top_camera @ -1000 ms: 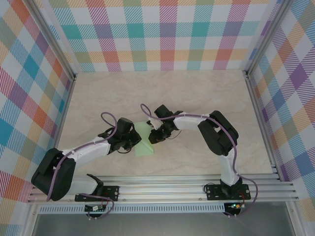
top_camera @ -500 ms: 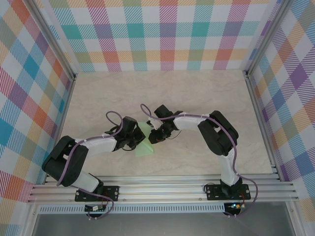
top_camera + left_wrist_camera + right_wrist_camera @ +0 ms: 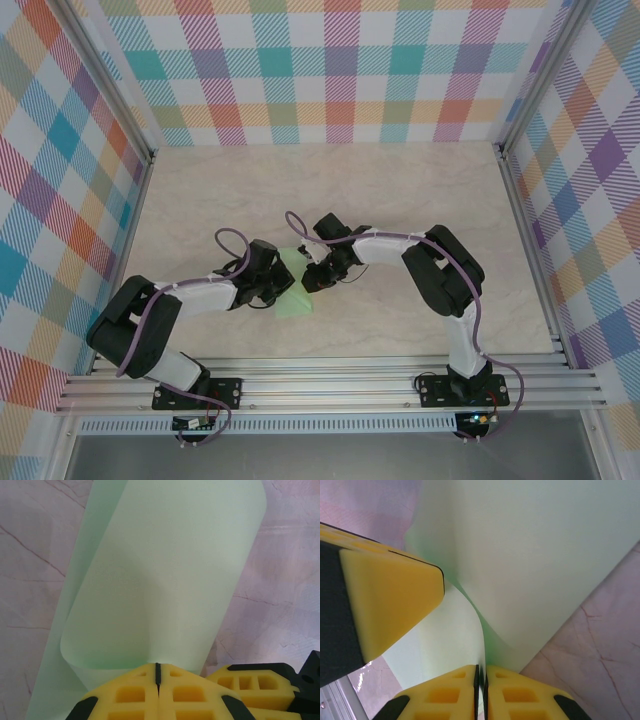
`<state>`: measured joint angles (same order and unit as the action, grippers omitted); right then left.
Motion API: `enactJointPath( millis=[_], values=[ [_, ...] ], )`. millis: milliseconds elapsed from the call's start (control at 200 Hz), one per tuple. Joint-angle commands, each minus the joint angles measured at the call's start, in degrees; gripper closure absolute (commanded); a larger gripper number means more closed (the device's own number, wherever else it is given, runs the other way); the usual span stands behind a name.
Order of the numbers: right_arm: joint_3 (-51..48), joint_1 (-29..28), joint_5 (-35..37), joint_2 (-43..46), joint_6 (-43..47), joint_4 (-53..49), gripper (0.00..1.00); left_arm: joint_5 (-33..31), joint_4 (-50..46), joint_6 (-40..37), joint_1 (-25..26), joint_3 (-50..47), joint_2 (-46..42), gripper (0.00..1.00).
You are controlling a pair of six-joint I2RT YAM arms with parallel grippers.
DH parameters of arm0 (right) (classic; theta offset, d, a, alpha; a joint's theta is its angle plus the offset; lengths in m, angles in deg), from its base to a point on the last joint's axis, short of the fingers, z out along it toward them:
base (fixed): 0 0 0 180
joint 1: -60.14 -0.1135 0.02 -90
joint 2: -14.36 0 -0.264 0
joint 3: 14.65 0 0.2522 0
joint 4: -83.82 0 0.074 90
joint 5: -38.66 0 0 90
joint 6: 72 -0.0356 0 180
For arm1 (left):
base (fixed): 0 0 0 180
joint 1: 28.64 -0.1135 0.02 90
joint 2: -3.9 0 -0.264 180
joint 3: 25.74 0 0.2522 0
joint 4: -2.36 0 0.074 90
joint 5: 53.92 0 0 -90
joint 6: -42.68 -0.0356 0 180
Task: Fold a paper plane with a square sheet of paper (pick it up from the middle)
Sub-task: Fold the triangle a second time at the center of the table.
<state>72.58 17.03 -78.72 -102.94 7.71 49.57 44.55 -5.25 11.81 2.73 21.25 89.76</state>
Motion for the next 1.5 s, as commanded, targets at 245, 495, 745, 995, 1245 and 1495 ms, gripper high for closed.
enactJointPath(
  millis=[245,495,745,995,1245,1495],
  values=[
    [-0.26,-0.13,0.54,-1.31,-0.79,0.39,0.87,-2.44,2.52,-0.47,0.44,-3.85,2.64,0.99],
    [-0.12,-0.08,1.21,0.63,-1.4,-0.62,0.84,-2.88,2.51,-0.61,0.53,-5.62,2.02,1.0],
    [-2.38,0.1,3.76,8.68,-5.54,-1.36,0.71,-3.22,1.05,-1.47,0.53,-5.91,0.13,1.0],
    [-6.42,-0.67,-3.81,12.55,-10.49,2.28,0.76,-3.02,1.23,-1.84,0.53,-5.73,-0.06,1.0],
    [-4.16,-3.35,-7.35,7.7,-13.42,2.71,0.81,-2.76,1.66,-2.04,0.53,-5.45,-0.06,1.0],
    [-2.32,-3.56,-6.58,4.04,-13.5,0.74,0.81,-2.42,1.86,-2.18,0.53,-5.5,0.16,1.0]
  ],
)
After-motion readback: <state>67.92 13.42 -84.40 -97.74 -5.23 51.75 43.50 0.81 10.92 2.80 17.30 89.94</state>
